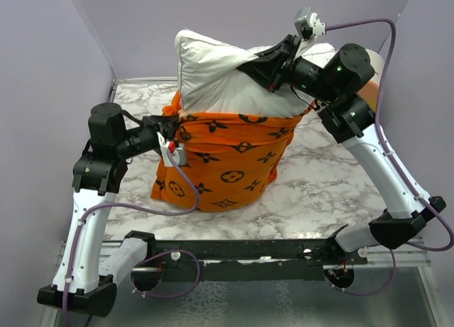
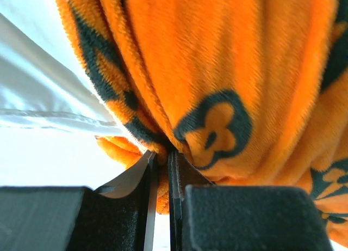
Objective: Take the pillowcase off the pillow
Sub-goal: Remove the pillow from the pillowcase.
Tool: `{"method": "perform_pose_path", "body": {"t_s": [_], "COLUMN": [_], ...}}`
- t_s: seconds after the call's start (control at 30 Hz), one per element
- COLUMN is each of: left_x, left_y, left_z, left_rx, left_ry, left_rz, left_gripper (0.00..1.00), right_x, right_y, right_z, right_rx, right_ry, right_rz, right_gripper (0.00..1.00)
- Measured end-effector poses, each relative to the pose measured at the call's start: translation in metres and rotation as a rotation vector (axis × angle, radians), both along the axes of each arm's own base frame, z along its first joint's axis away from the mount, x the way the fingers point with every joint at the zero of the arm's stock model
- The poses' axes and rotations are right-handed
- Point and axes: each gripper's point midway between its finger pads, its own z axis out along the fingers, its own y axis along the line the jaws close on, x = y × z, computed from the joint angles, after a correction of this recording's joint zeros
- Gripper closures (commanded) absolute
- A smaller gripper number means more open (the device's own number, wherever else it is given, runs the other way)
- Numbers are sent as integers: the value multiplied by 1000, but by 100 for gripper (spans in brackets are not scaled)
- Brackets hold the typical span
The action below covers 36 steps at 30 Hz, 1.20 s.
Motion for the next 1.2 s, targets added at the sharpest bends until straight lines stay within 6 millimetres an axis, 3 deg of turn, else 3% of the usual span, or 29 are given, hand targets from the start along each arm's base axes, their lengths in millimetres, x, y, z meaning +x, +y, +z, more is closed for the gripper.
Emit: {"method": "perform_pose_path", "body": {"t_s": [0.23, 0.37, 0.57, 0.67, 0.7, 0.73, 0.77, 0.87, 0.93, 1.0, 1.03, 1.1, 1.2], "left_x": [-17, -15, -15, -16, -16, -16, -16, -22, -24, -20, -15, -9, -7], "left_y": [4, 5, 10, 11, 12, 12, 12, 12, 8, 3, -1, -6, -16], "left_z": [-22, -36, -73, -79, -80, -79, -78, -70, -55, -22, -1, 39, 107], "left_rx": [14, 26, 103, 133, 140, 144, 143, 95, 7, -129, -204, -335, -534], "left_ry": [-31, -31, -58, -73, -78, -81, -81, -10, 81, 152, 177, 206, 235], "left_rz": [8, 10, 10, 7, 5, 3, 4, 23, 46, 76, 89, 97, 66], "left_gripper": [100, 100, 100, 99, 86, 60, 44, 31, 25, 21, 18, 2, 1], "right_x": [7, 12, 22, 24, 25, 24, 24, 22, 21, 21, 22, 22, 24], "right_y": [-6, -8, -12, -12, -12, -12, -12, -11, -11, -11, -10, -7, -2], "right_z": [-6, -8, -15, -18, -18, -18, -18, -15, -12, -8, -7, -6, -7], "right_rx": [-4, -4, -20, -25, -26, -26, -26, -16, -8, 4, 11, 17, 21], "right_ry": [18, 33, 52, 61, 62, 62, 63, 53, 47, 39, 35, 29, 27], "right_rz": [-59, -93, -153, -170, -170, -170, -168, -152, -140, -125, -120, -105, -91], "right_gripper": [99, 99, 99, 99, 99, 99, 99, 99, 99, 99, 99, 99, 99]}}
